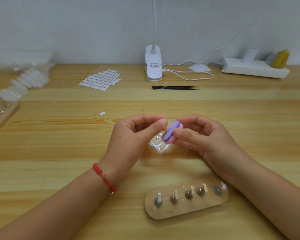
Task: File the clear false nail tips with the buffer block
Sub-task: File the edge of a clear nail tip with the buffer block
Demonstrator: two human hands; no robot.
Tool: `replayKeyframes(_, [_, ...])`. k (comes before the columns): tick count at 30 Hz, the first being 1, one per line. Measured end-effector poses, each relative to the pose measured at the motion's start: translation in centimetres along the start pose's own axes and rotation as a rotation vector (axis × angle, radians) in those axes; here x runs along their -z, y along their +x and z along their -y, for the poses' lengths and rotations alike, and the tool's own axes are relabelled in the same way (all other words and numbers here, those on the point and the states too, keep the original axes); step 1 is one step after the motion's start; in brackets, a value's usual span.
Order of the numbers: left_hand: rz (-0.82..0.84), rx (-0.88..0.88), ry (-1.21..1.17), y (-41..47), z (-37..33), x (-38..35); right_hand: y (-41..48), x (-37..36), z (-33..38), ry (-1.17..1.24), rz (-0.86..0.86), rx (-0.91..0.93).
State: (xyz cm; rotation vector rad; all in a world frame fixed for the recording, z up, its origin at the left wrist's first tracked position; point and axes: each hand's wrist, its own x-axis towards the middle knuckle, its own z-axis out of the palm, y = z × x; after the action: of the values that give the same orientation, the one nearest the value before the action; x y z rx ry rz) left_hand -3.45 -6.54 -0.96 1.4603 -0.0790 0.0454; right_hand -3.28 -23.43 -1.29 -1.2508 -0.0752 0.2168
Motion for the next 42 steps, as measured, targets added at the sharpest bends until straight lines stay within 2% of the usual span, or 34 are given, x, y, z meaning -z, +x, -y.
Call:
replayKeyframes(3, [0.0, 0.003, -0.024, -0.03, -0.03, -0.04, 0.09, 0.31, 0.04, 0.063, -0.061, 0.009])
replayKeyframes(6, [-0.008, 0.008, -0.017, 0.01, -0.11, -0.02, -0.07, 0.13, 0.02, -0.069, 0.02, -0.001])
replayKeyframes(10, [-0.024, 0.041, -0.017, 0.09, -0.11, 0.13, 0.13, 0.36, 0.16, 0.103, -0.052, 0.021])
replayKeyframes(14, [-0.001, 0.027, -0.026, -0.01, -0.13, 0.03, 0.03, 0.07, -0.04, -0.034, -0.006, 0.028])
replayKeyframes(17, [-0.001, 0.025, -0.018, 0.0, -0.11, 0.13, 0.18, 0.41, -0.03, 0.049, -0.062, 0.041])
replayKeyframes(20, [-0.006, 0.016, 0.0, -0.05, -0.16, 0.14, 0.02, 0.14, -0.09, -0.049, 0.0, 0.044])
replayKeyframes(24, [-0.043, 0.019, 0.066, 0.12, 0.13, 0.23, 0.07, 0.25, -0.11, 0.059, -0.08, 0.057])
replayKeyframes(26, [-0.055, 0.031, 0.081, 0.16, 0.17, 0.34, -0.02, 0.21, -0.12, 0.011, -0.045, 0.048])
replayKeyframes(28, [-0.024, 0.032, 0.089, 0.12, 0.06, 0.33, -0.17, -0.03, -0.14, -0.046, -0.005, 0.042])
replayKeyframes(32, [0.007, 0.034, 0.078, 0.24, 0.15, 0.45, -0.02, 0.21, -0.01, 0.069, -0.08, 0.063])
replayKeyframes(36, [0.04, 0.034, 0.089, 0.21, 0.15, 0.56, -0.15, -0.12, -0.02, -0.016, -0.012, 0.052])
replayKeyframes(39, [0.05, 0.037, 0.075, 0.22, 0.18, 0.67, -0.1, 0.17, -0.02, 0.053, -0.079, 0.059])
replayKeyframes(42, [0.059, 0.044, 0.073, 0.2, 0.14, 0.71, -0.25, -0.14, 0.02, -0.037, 0.0, 0.05])
